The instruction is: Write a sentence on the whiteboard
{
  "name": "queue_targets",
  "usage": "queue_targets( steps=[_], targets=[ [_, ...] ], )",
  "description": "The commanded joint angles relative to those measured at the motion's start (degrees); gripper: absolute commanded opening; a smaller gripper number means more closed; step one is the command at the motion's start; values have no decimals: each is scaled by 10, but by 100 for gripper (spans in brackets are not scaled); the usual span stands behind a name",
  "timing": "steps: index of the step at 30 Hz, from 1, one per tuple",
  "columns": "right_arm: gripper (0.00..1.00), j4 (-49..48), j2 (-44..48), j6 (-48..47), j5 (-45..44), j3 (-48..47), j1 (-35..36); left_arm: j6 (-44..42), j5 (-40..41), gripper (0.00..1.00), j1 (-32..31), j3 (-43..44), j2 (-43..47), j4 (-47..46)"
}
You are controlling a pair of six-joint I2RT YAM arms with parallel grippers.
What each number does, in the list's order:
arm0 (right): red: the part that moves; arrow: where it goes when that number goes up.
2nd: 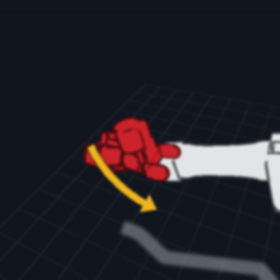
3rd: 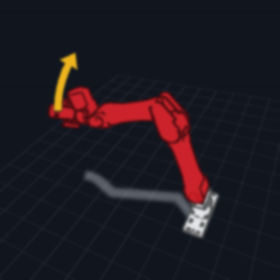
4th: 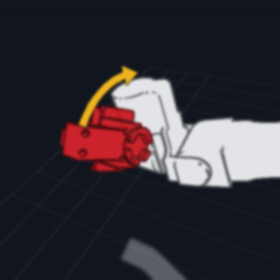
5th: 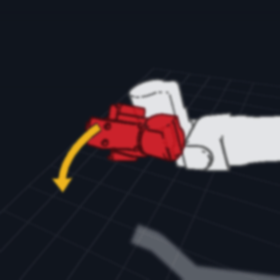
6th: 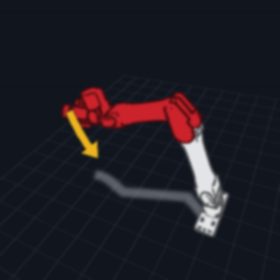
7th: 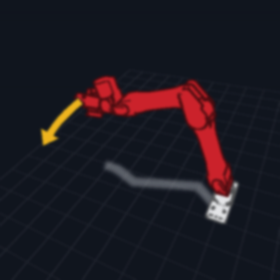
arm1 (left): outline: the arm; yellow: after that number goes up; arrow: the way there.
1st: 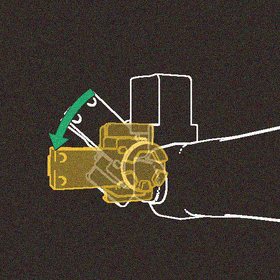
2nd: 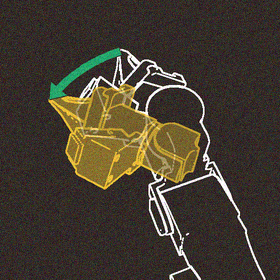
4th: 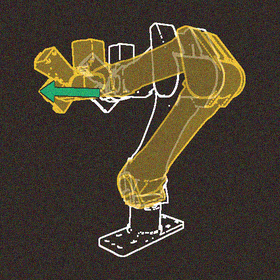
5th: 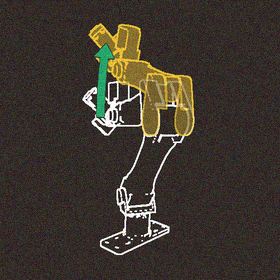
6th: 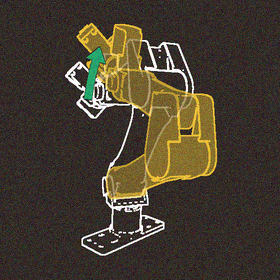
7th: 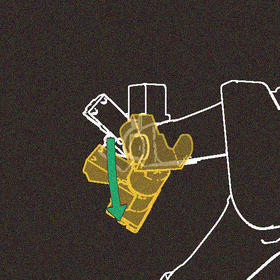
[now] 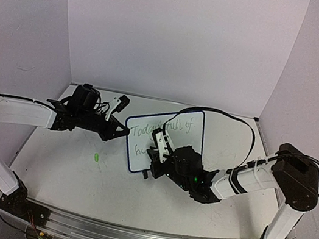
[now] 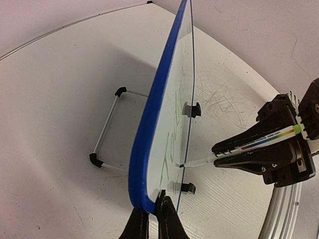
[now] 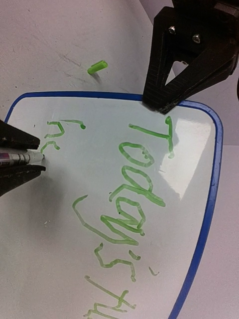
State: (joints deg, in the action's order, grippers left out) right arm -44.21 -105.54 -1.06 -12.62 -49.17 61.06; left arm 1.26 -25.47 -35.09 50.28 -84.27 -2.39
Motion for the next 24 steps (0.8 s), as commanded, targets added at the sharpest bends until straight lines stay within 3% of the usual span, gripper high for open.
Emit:
queue_targets(
  steps=[1,24],
  targets=[
    [0,-43,18,3,-17,-12,-6,-63,59,0,6,9,6,37],
    [0,-19,-9,6,18,-34,-2,-63,60,0,6,9,8,36]
  ],
)
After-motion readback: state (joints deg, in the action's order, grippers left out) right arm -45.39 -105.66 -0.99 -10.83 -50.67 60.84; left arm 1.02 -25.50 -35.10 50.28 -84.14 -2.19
